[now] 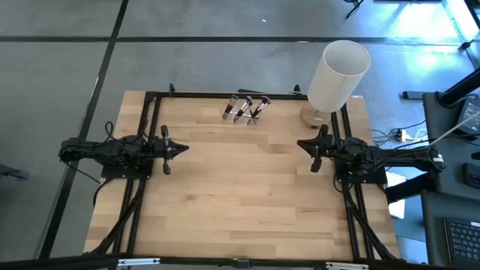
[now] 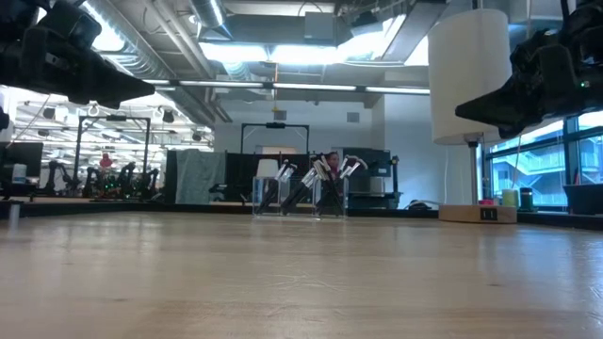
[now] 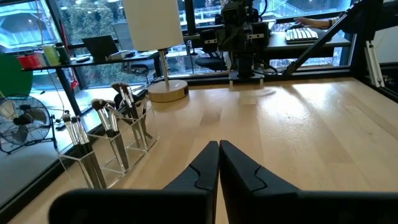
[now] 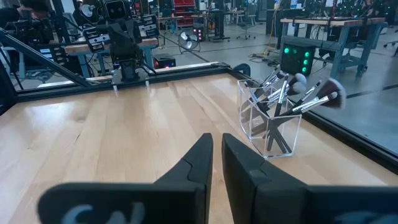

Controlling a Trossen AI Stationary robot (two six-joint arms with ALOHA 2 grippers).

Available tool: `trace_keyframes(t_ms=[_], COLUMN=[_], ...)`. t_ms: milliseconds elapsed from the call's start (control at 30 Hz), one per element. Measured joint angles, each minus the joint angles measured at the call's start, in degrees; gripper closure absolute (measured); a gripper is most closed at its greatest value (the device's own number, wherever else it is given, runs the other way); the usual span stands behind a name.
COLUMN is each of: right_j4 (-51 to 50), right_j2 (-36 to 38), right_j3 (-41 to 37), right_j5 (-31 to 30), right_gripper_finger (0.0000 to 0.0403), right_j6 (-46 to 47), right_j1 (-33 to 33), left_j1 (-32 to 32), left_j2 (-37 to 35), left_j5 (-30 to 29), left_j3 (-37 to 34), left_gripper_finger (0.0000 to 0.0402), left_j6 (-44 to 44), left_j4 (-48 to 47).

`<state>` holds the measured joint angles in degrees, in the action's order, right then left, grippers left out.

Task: Pick & Place Makeup Brushes
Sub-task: Return to Home Position

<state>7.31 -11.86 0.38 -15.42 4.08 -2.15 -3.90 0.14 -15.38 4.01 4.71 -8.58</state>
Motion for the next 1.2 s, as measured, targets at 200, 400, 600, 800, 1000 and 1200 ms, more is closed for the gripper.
trace_keyframes(t_ms=[200,400,600,800,1000,1200], right_j4=[0.0,0.0,0.0,0.01,0.0,0.01], right_j2=[0.0,-0.01,-0.01,-0.01,0.0,-0.01], right_j3=[0.0,0.0,0.0,0.0,0.0,-0.01], right_j5=[0.0,0.0,0.0,0.0,0.0,0.0], right_gripper_finger=[0.0366,0.0366,0.0366,0.0366,0.0366,0.0366], right_j6=[0.0,-0.01,-0.01,-0.02,-0.02,-0.02], right_j1=[0.0,0.0,0.01,0.0,0.0,0.0], left_j1=[-0.02,-0.01,-0.01,-0.01,0.0,-0.01], left_j2=[0.0,0.0,0.0,0.0,0.0,0.0], left_j5=[0.0,-0.02,-0.01,-0.01,0.0,-0.01], left_j3=[0.0,0.0,0.0,0.0,0.0,0.0], left_gripper_finger=[0.039,0.0395,0.0391,0.039,0.0394,0.0389], left_j6=[0.0,0.0,0.0,-0.01,0.0,0.0], left_j4=[0.0,0.0,0.0,0.0,0.0,0.0])
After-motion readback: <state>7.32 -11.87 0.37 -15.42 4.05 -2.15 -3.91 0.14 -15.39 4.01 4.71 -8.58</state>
